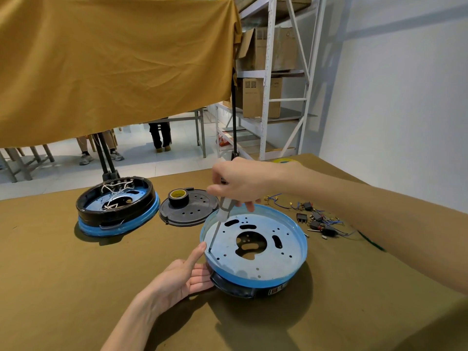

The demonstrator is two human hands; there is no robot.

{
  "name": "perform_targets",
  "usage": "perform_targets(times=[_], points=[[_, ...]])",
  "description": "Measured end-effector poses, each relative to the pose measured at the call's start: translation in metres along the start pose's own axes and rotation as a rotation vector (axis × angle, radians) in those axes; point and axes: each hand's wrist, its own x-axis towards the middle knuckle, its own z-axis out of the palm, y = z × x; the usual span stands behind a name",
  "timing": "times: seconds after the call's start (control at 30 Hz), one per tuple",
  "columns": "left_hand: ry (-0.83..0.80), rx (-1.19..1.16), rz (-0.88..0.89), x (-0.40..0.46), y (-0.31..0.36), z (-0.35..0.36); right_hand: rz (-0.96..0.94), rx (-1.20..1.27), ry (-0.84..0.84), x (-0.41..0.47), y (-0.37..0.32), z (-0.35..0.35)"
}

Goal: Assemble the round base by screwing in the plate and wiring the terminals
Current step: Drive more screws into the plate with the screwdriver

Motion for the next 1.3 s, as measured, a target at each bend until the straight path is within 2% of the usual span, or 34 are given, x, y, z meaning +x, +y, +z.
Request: perform_targets(times=[0.13,0.2,0.27,0.33,0.4,0.53,0.63,0.7,0.9,1.03,1.17,1.3], points=[[0.002,-0.002,-0.002,-0.001,0.001,0.001,-0.018,0.134,-0.121,-0.005,0.004,-0.012],[0.004,0.004,0.0,-0.001,0.001,0.001,-0.045,0.106,-0.078,-0.004,0.004,-0.008],[0.003,0.008,0.007,-0.002,0.001,0.001,-0.032,-0.014,0.003,0.002,0.002,-0.001],[0.002,0.004,0.011,-0.002,0.001,0.0,0.015,-0.122,0.01,0.007,0.001,0.0],[-0.001,-0.003,0.008,-0.002,0.001,0.0,0.008,-0.109,0.004,0.011,0.003,0.004],[-0.002,0.0,0.006,-0.004,0.002,0.001,-0.029,0.008,0.145,0.015,0.003,0.017],[-0.007,0.001,0.004,-0.004,0.002,0.002,0.025,0.157,0.044,0.014,0.002,0.007],[-0.01,0.006,0.005,-0.005,0.003,0.002,0.028,0.166,-0.006,0.011,0.004,-0.001],[-0.009,0.004,-0.005,-0.007,0.005,0.003,0.065,-0.017,0.124,0.016,0.002,0.007],[-0.002,0.017,0.001,-0.008,0.004,0.003,0.03,0.125,-0.024,0.017,0.001,-0.002],[-0.003,0.02,0.004,-0.009,0.005,0.004,0.047,-0.021,0.086,0.022,-0.003,0.005],[-0.006,0.023,0.001,-0.009,0.005,0.004,0.016,0.115,-0.05,0.021,-0.004,-0.004]])
